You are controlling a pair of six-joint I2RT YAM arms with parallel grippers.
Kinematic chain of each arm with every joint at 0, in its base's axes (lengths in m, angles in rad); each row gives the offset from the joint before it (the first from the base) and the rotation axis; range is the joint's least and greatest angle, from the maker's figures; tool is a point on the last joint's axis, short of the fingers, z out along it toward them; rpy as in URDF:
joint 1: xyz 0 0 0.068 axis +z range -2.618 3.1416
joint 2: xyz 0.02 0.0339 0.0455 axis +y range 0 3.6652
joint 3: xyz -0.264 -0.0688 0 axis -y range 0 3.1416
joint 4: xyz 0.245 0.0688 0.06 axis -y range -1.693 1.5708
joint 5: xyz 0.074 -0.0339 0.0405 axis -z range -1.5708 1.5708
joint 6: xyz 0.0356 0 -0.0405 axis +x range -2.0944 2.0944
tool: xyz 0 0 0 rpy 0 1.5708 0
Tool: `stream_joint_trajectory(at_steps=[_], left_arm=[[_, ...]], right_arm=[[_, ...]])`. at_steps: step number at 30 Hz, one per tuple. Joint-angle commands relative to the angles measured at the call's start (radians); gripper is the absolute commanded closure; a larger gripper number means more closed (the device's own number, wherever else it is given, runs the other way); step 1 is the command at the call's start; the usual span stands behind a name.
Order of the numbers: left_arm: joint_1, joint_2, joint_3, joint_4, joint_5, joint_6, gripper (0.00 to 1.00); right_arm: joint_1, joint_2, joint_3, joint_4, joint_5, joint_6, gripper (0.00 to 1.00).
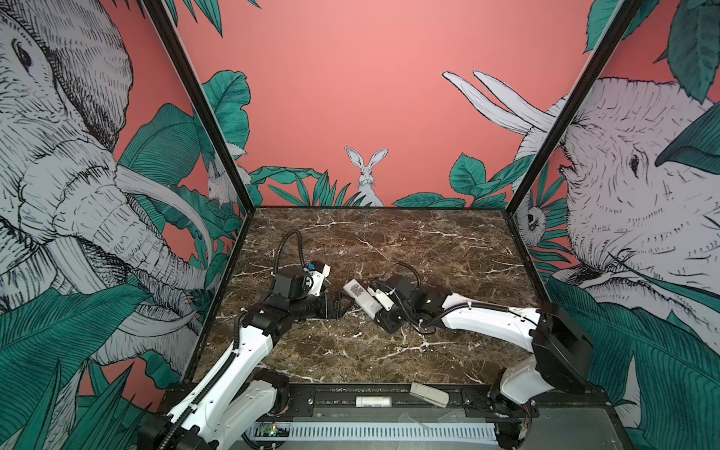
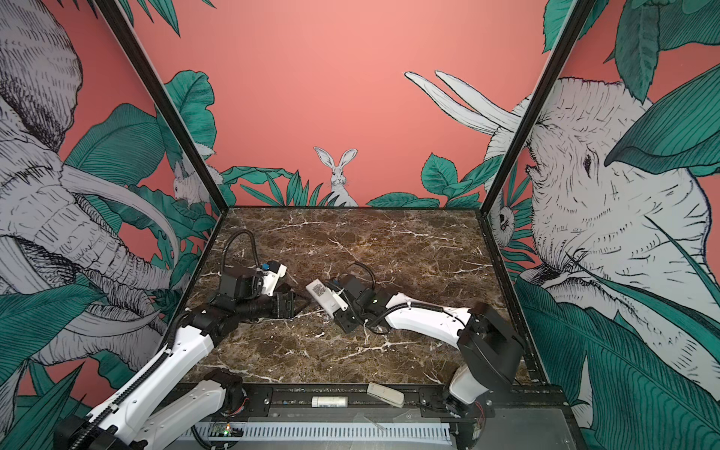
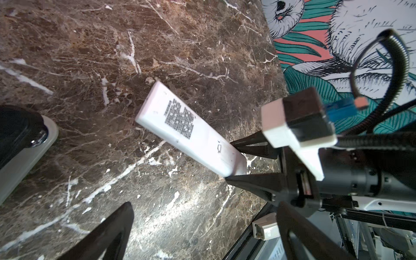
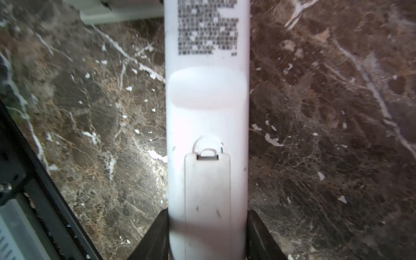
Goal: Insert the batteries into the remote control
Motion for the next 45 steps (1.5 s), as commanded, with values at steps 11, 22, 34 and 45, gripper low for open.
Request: stream_joint_trajectory(at_steps=[11,22,34,45], left_arm=[[-0.007,0.091,0.026,0.273,0.148,-0.037,0.01],[-0.082,0.226,0.064,0.656,0.273,-0.116,0.01],[-0.096,0.349,0.064,1.217,0.352,-0.408,0.01],[-0.096,0.476,0.075,1.734,0.407,-0.724,0.01]], right_arm=[[-0.191,-0.256,-0.114,0.110,-0.278,0.177,0.80],[-0.282,-0.389,-0.134,0.284,-0.523,0.357,0.80],[-0.283,-0.413,-0.148,0.581,-0.713,0.563,0.81],[-0.283,-0.435,-0.156,0.648,-0.769,0.606,0.82]])
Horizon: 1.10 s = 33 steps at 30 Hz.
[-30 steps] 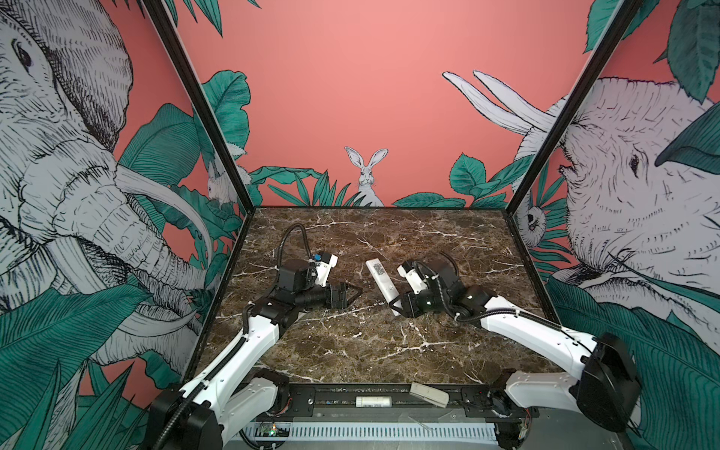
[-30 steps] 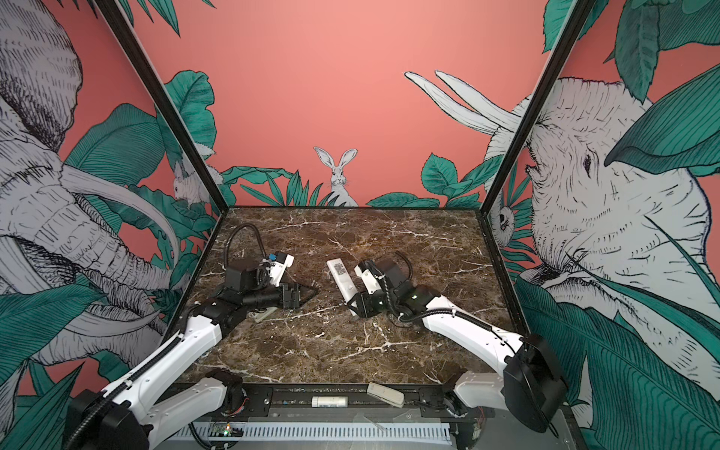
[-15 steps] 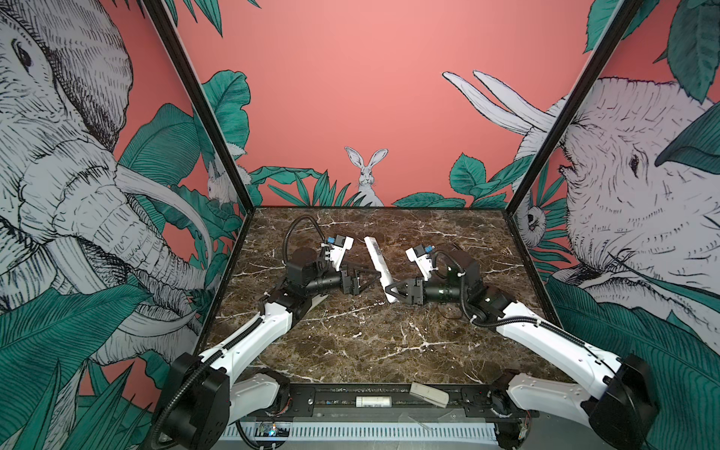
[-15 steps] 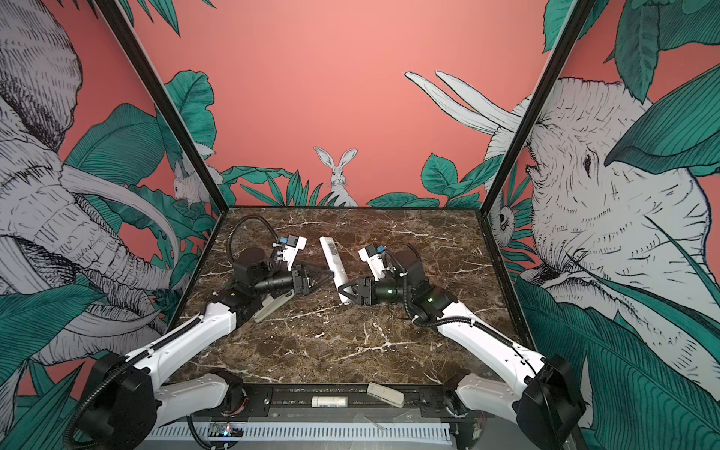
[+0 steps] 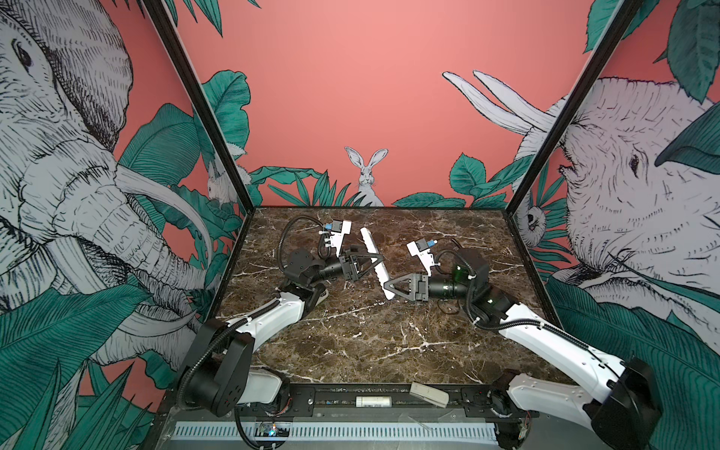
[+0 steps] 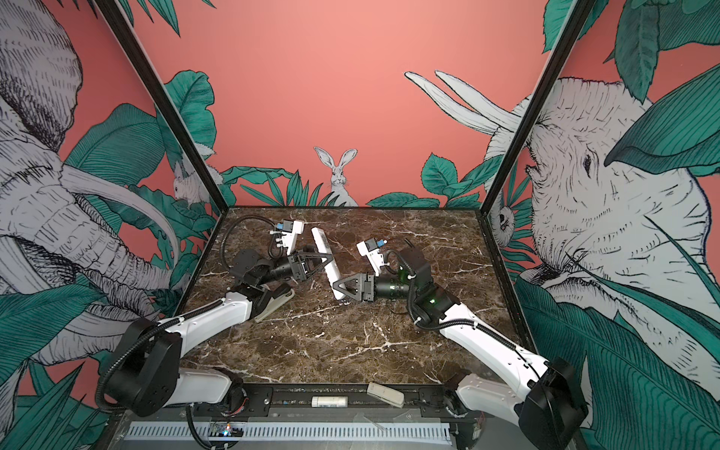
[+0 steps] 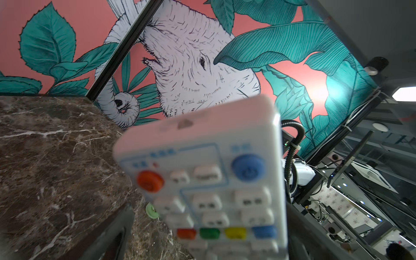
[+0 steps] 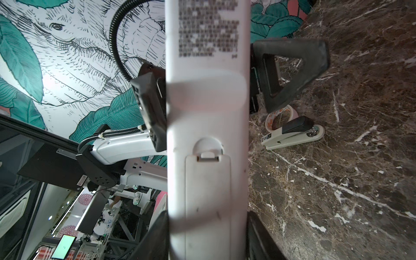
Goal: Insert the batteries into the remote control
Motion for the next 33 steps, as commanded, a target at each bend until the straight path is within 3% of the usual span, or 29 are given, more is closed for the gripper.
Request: stream_joint_trajectory(at_steps=[1,11,17,23,27,30,33], left_arm=[[-0.004,-0.012,0.025,0.192,0.036,-0.099,0.01],[-0.004,-0.102,0.015,0.053,0.042,0.002,0.11],[-0.004,-0.118,0.015,0.014,0.037,0.024,0.41],[-0.004,-0.128,0.018,-0.004,0.029,0.034,0.54],[-0.003,-0.140,0.017,-0.030,0.028,0.051,0.71],[-0.004,-0.159,0.023,-0.120,0.021,0.099,0.79],[-0.004,-0.184,0.038,-0.283,0.006,0.184,0.87]], right_arm=[[-0.003,-0.029,-0.001,0.102,-0.042,0.022,0.81],[-0.005,-0.024,-0.013,0.121,-0.039,0.034,0.81],[-0.005,-0.013,-0.015,0.146,-0.051,0.043,0.80],[-0.005,-0.007,-0.021,0.151,-0.054,0.044,0.80],[-0.005,-0.007,-0.029,0.138,-0.049,0.029,0.78],[-0.006,-0.003,-0.036,0.134,-0.043,0.022,0.69],[-0.006,0.003,-0.035,0.105,-0.036,-0.004,0.51]])
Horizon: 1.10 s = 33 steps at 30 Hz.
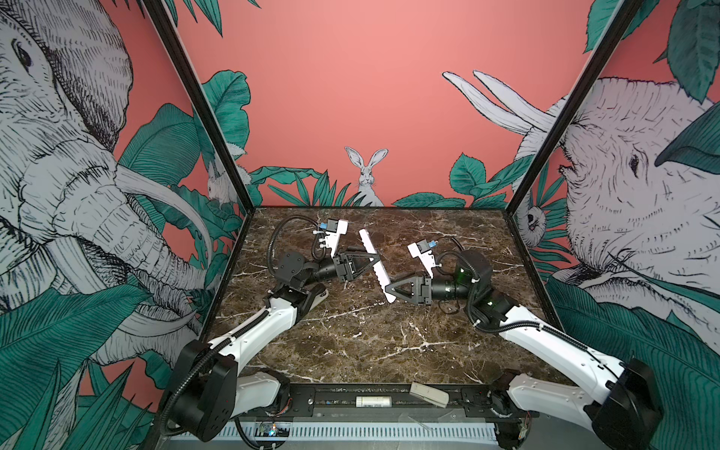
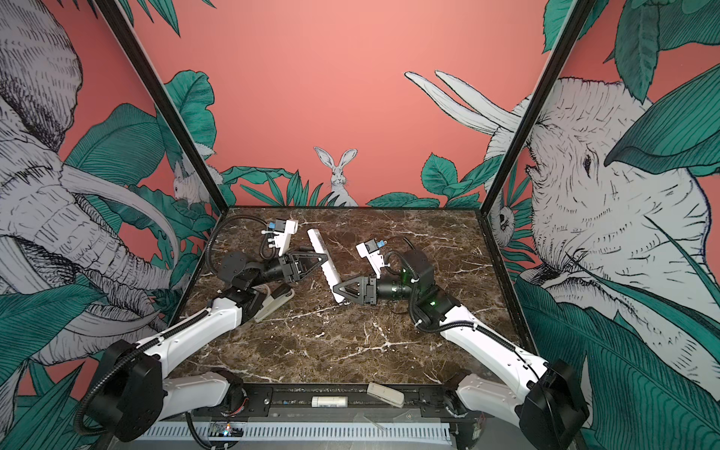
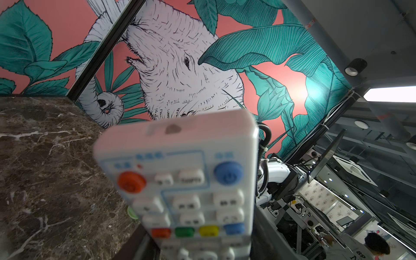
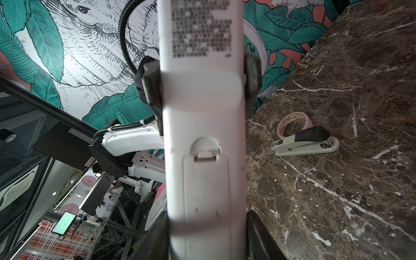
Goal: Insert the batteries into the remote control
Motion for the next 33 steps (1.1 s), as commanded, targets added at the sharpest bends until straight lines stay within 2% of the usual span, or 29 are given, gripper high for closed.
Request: stream_joint_trajectory(at_steps=[1,4,7,11,16,17,18,23,33], left_arm=[[-0.002,-0.045,0.038,-0.167,-0.026,0.201,0.88],[-0.002,-0.073,0.077,-0.425,-0.067,0.336,0.89],[-0.002,-0.095,0.119,-0.651,-0.112,0.464,0.89],[-0.002,-0.086,0.192,-0.933,-0.191,0.610,0.90],[-0.023,-0.020,0.295,-1.274,-0.363,0.765,0.91],[-0.032,-0.003,0.312,-1.324,-0.412,0.781,0.91],[-0.044,0.019,0.333,-1.377,-0.464,0.800,0.91],[-0.109,0.175,0.439,-1.573,-0.650,0.834,0.91],[-0.212,0.527,0.677,-1.738,-0.809,0.762,0.92]], right_arm=[[-0.002,0.007,0.007,-0.009,0.017,0.009,0.46],[-0.002,0.005,0.031,-0.139,0.045,-0.079,0.29],[-0.002,0.012,0.062,-0.301,0.079,-0.192,0.21],[-0.002,0.027,0.092,-0.488,0.169,-0.324,0.18],[-0.002,0.049,0.121,-0.711,0.369,-0.455,0.16],[-0.002,0.052,0.122,-0.739,0.397,-0.474,0.11],[-0.001,0.057,0.122,-0.771,0.436,-0.491,0.01],[0.001,0.052,0.083,-0.818,0.540,-0.531,0.00],[0.017,0.001,-0.001,-0.840,0.637,-0.564,0.01]])
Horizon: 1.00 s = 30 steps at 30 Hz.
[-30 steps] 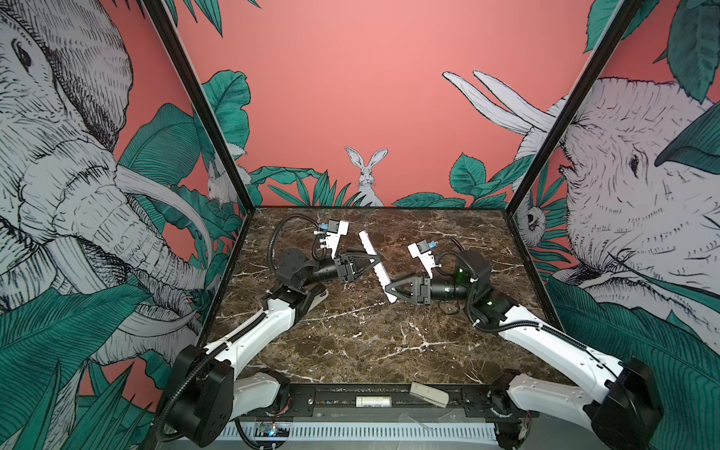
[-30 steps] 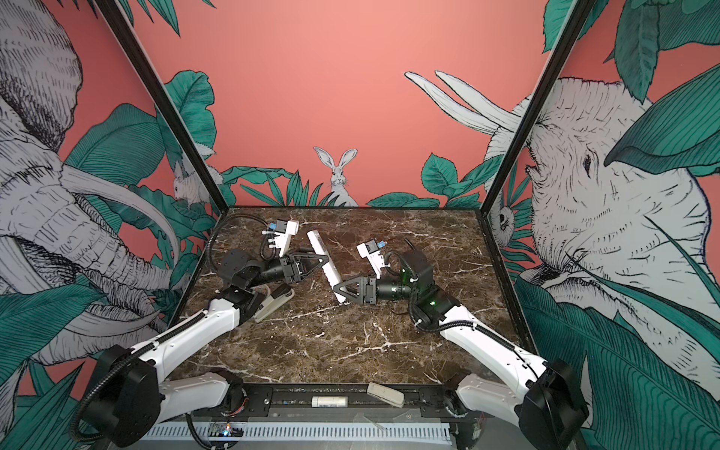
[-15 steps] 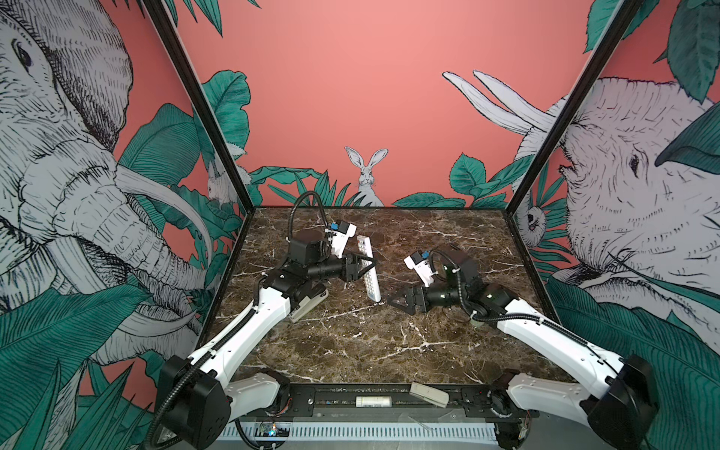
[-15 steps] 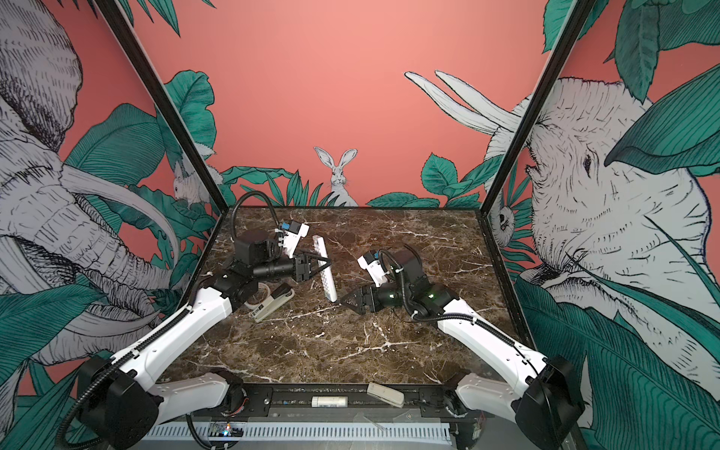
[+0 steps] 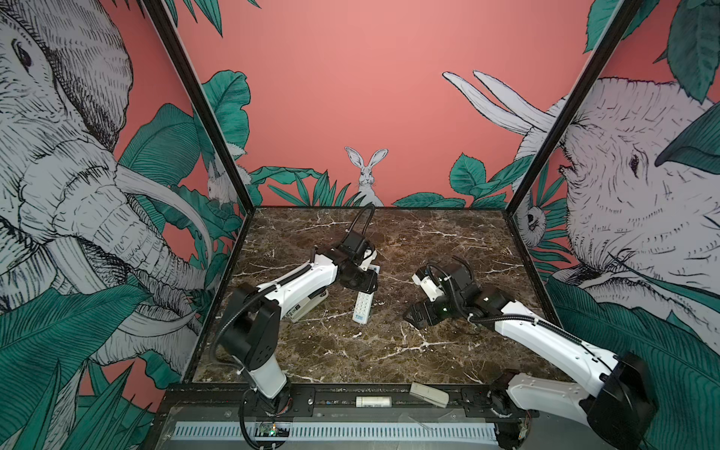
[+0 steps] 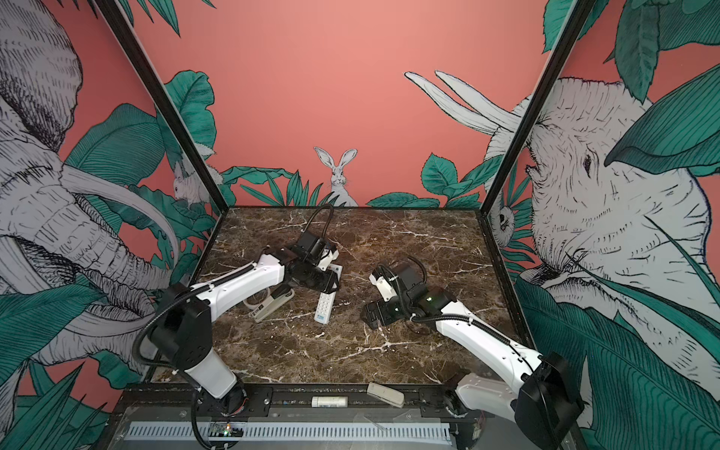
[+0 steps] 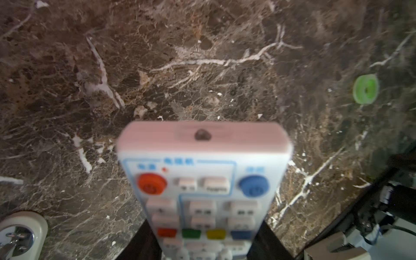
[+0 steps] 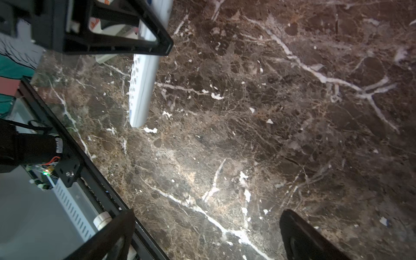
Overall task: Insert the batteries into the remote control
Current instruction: 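Lower the remote onto the table with the left gripper while the right gripper withdraws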
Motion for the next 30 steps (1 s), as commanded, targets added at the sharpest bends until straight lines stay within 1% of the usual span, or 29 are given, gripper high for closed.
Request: stream_joint_trajectory(at_steps=[1,3,4,7,10,14,18,21,22,24,27,30], left_arm=[[-0.032,0.068,0.102,-0.104,-0.095,-0.026,0.92],[-0.037,0.118,0.136,-0.095,-0.118,-0.044,0.92],[-0.070,0.142,0.156,-0.092,-0.125,-0.055,0.92],[-0.093,0.217,0.215,-0.096,-0.151,-0.078,0.91],[-0.109,0.281,0.260,-0.081,-0.155,-0.101,0.91],[-0.124,0.338,0.288,-0.047,-0.169,-0.131,0.91],[-0.131,0.378,0.294,0.002,-0.162,-0.163,0.90],[-0.141,0.399,0.294,0.023,-0.176,-0.172,0.85],[-0.145,0.405,0.295,0.030,-0.176,-0.175,0.81],[-0.148,0.417,0.294,0.041,-0.166,-0.178,0.69],[-0.153,0.426,0.296,0.050,-0.166,-0.181,0.66],[-0.153,0.430,0.296,0.052,-0.165,-0.181,0.60]], right_arm=[[0.015,-0.043,-0.035,-0.006,0.052,-0.022,0.01],[0.024,-0.059,-0.060,0.011,0.058,-0.014,0.01],[0.031,-0.067,-0.072,0.021,0.061,-0.008,0.01],[0.051,-0.093,-0.109,0.054,0.070,0.010,0.01],[0.069,-0.119,-0.146,0.086,0.074,0.028,0.01],[0.082,-0.151,-0.187,0.107,0.081,0.041,0.01],[0.083,-0.187,-0.220,0.112,0.118,0.061,0.01],[0.083,-0.198,-0.235,0.109,0.147,0.073,0.01],[0.082,-0.200,-0.237,0.107,0.151,0.074,0.01],[0.084,-0.200,-0.239,0.103,0.155,0.076,0.01],[0.082,-0.202,-0.241,0.102,0.157,0.076,0.01],[0.084,-0.203,-0.234,0.099,0.153,0.073,0.01]])
